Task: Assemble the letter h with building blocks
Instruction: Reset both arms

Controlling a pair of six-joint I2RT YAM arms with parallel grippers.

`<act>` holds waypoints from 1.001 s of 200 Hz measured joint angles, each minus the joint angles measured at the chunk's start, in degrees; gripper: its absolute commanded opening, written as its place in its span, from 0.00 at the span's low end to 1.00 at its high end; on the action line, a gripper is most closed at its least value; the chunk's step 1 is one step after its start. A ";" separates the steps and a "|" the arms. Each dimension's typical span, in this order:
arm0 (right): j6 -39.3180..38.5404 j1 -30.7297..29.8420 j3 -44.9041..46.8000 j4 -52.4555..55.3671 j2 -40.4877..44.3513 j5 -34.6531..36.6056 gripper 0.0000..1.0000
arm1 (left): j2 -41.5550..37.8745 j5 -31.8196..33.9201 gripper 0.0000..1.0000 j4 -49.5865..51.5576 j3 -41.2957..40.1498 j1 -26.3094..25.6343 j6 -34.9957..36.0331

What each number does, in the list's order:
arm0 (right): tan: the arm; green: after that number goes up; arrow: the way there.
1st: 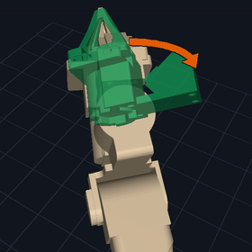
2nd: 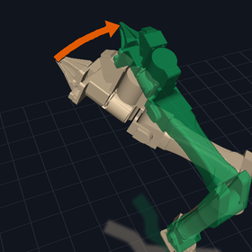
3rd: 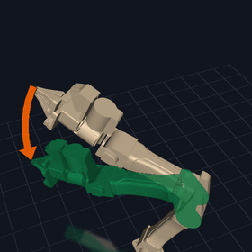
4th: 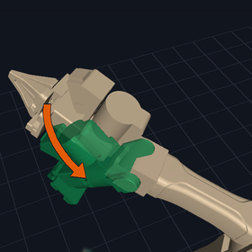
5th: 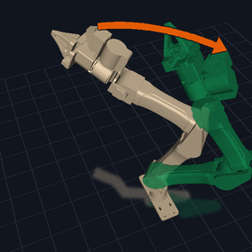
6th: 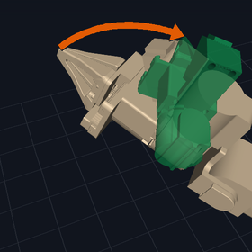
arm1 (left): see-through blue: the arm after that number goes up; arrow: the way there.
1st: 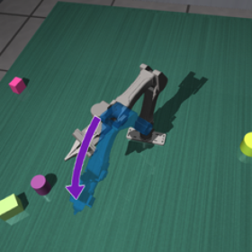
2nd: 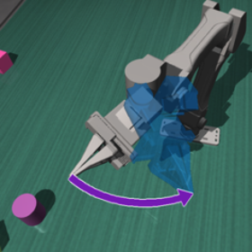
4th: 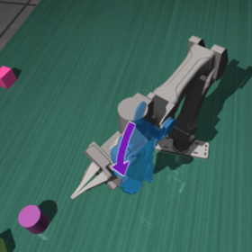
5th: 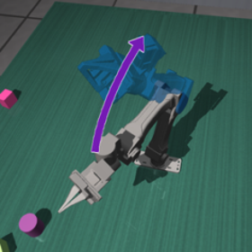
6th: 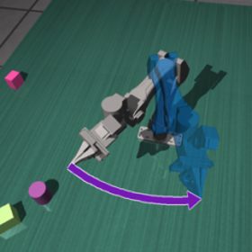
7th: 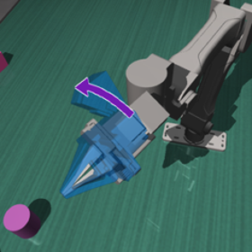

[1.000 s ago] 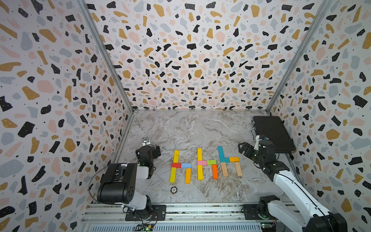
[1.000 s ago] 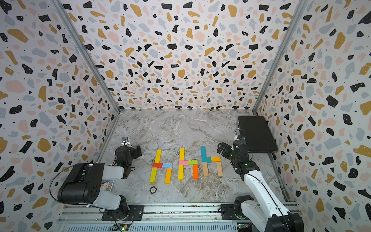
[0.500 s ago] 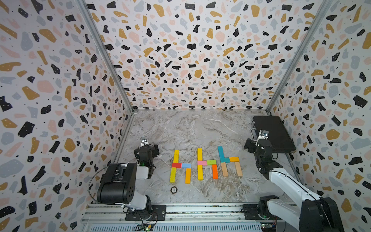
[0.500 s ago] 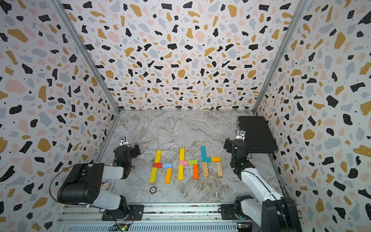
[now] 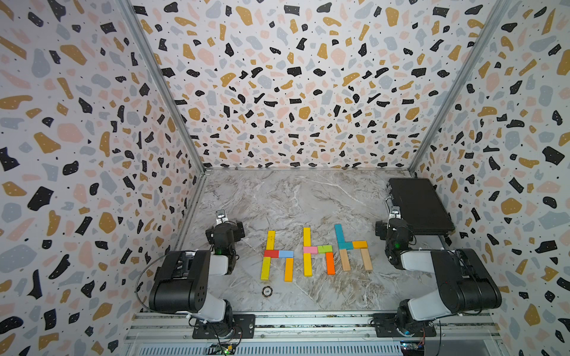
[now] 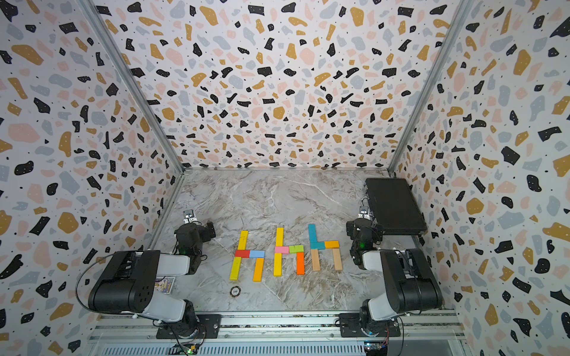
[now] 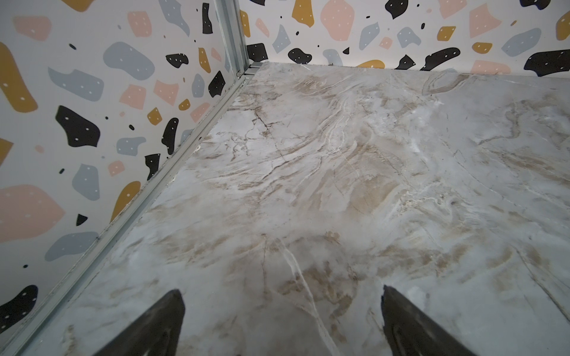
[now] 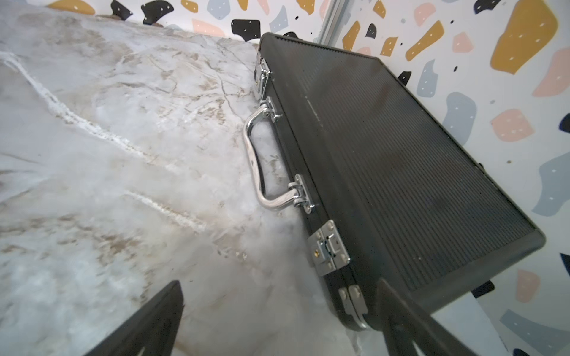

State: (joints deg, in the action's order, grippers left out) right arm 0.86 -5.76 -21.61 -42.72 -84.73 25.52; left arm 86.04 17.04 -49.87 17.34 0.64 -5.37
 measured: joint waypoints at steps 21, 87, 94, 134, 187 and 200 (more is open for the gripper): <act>0.81 0.98 0.48 -2.27 0.04 -1.33 0.99 | 0.00 0.00 0.99 0.00 0.00 0.00 0.00; 1.75 4.15 2.34 -7.67 -2.73 -8.44 0.99 | 0.00 0.00 0.99 0.00 0.00 0.00 0.00; 1.75 4.17 2.34 -7.93 -2.75 -8.66 0.99 | 0.00 0.00 0.99 0.00 0.00 0.00 0.00; 1.95 4.22 2.36 -8.33 -2.75 -9.20 0.99 | 0.00 0.00 0.99 0.00 0.00 0.00 0.00; 1.97 4.22 2.38 -8.79 -2.75 -9.25 1.00 | 0.00 0.00 0.99 0.00 0.00 0.00 0.00; 1.97 4.22 2.38 -8.87 -2.75 -9.25 0.99 | 0.00 0.00 0.99 0.00 0.00 0.00 0.00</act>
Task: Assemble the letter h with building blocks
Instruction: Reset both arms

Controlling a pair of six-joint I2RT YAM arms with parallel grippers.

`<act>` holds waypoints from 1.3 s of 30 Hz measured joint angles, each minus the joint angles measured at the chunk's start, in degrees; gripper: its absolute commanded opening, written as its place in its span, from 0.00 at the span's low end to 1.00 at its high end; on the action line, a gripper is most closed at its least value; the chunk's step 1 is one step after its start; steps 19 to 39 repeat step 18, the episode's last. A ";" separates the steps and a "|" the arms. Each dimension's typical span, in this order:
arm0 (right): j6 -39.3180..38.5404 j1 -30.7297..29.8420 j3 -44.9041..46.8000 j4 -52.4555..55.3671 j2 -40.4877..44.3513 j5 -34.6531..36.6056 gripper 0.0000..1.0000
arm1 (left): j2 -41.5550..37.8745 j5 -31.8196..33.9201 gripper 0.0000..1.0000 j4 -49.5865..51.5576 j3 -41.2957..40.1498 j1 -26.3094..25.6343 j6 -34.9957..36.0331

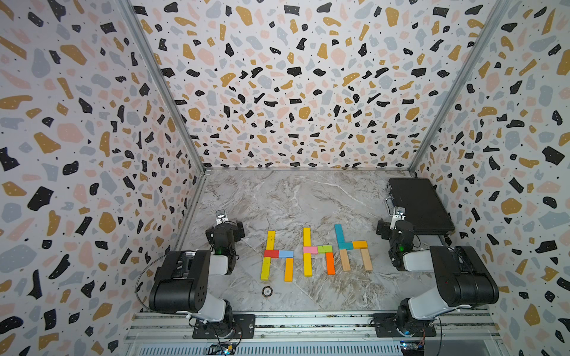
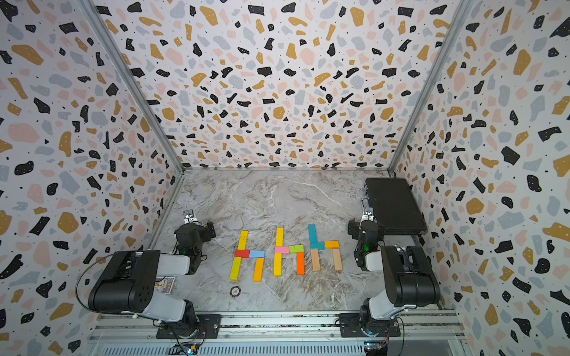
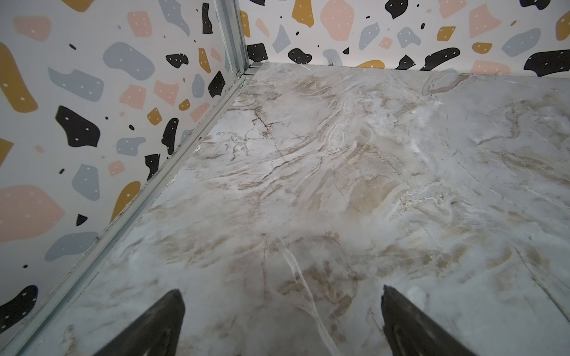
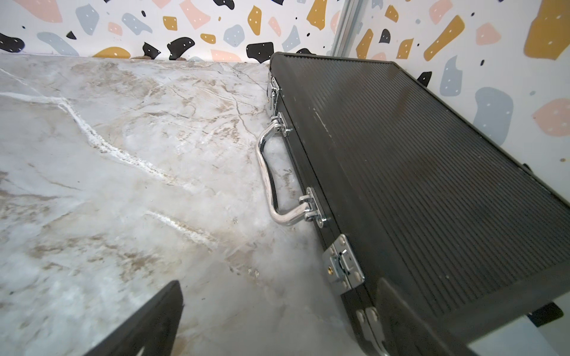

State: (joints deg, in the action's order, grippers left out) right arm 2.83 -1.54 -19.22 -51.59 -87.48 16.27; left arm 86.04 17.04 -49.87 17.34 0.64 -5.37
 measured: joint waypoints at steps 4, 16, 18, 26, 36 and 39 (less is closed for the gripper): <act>0.00 0.00 0.00 -0.31 0.00 -0.02 0.99 | 0.00 0.00 0.99 0.00 0.00 0.00 0.00; 0.00 0.00 0.00 -0.35 0.00 -0.02 0.99 | 0.07 0.00 0.99 -0.11 0.00 0.00 0.00; 0.00 0.00 0.00 -0.35 0.00 -0.02 1.00 | 0.07 0.00 0.99 -0.15 0.00 0.00 0.00; 0.00 0.00 0.00 -0.35 0.00 -0.02 1.00 | 0.07 0.00 0.99 -0.15 0.00 0.00 0.00; 0.00 0.00 0.00 -0.35 0.00 -0.02 1.00 | 0.07 0.00 0.99 -0.15 0.00 0.00 0.00; 0.00 0.00 0.00 -0.35 0.00 -0.02 1.00 | 0.07 0.00 0.99 -0.15 0.00 0.00 0.00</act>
